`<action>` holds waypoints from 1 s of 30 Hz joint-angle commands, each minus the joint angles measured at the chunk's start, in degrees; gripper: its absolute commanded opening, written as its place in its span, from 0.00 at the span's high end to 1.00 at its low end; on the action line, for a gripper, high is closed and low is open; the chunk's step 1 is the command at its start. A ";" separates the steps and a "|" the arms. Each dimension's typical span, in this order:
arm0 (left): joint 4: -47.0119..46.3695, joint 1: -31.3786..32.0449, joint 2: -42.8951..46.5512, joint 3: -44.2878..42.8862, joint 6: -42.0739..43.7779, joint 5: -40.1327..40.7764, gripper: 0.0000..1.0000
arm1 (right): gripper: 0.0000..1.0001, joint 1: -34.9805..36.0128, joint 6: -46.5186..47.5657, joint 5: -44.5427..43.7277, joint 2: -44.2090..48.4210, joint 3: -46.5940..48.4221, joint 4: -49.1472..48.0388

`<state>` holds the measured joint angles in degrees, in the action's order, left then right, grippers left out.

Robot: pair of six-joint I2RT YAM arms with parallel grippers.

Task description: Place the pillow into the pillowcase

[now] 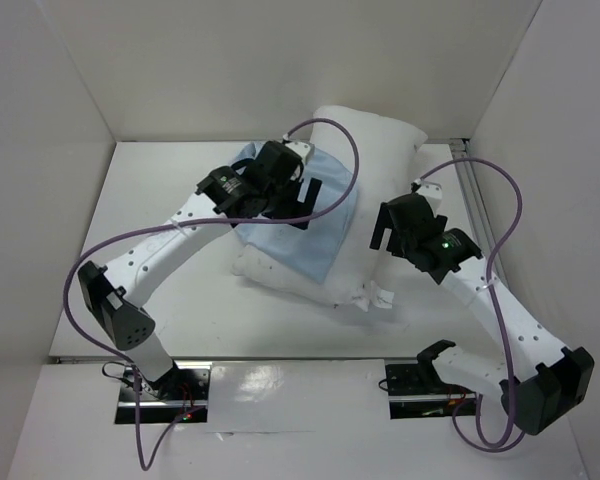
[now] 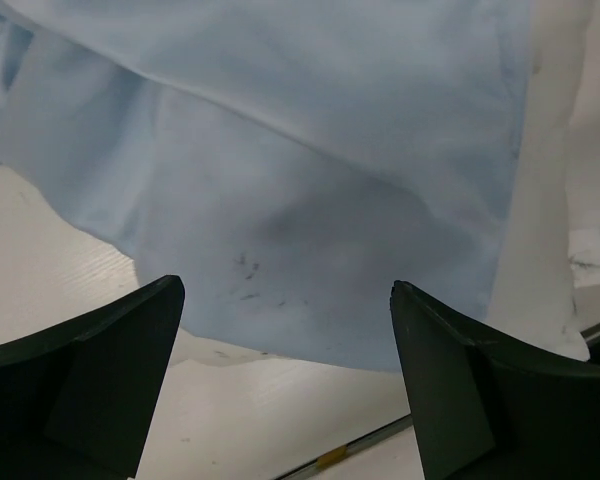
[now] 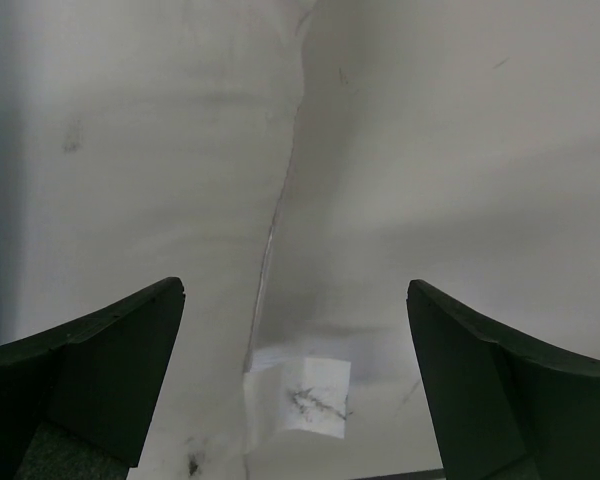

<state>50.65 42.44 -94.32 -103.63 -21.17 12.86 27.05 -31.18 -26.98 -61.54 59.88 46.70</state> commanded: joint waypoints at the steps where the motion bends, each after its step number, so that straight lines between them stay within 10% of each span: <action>1: -1.52 2.82 -1.73 -1.05 -2.82 -2.48 0.03 | 0.00 -2.17 -0.46 8.86 3.70 -2.13 -5.82; 11: -12.16 2.48 -7.52 5.72 -4.85 -6.79 0.09 | 0.00 -2.17 -2.57 29.26 4.23 -11.53 -18.64; 14: -11.10 -1.46 -9.21 4.14 -4.85 -10.39 0.38 | 0.00 -2.70 -2.57 29.79 2.66 -12.33 -19.80; 15: -11.10 -2.61 -8.08 4.14 -4.85 -10.92 0.75 | 0.00 -2.70 -1.70 29.79 1.87 -12.85 -20.85; 16: -11.10 -5.49 -7.20 3.45 -5.37 -12.32 0.93 | 0.00 -3.31 -1.17 32.06 1.08 -12.86 -21.47; 22: -9.44 -16.67 1.05 -0.15 -3.27 -18.04 1.00 | 0.00 -3.32 -2.48 45.06 -4.28 -16.10 -35.34; 24: -8.30 -21.41 2.38 -3.05 -2.48 -20.94 1.00 | 0.31 -3.84 -4.06 47.45 -7.62 -16.11 -41.05; 26: -7.76 -25.45 3.09 -6.21 -1.87 -22.26 1.00 | 0.93 -5.24 -4.59 47.99 -10.69 -14.19 -43.17; 30: -5.13 -32.04 3.09 -12.01 -0.63 -24.02 1.00 | 1.00 -13.12 -0.03 43.34 -13.43 -3.12 -36.09</action>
<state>43.99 13.45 -93.30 -111.26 -23.92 -6.83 20.25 -34.04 19.49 -74.61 48.88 13.80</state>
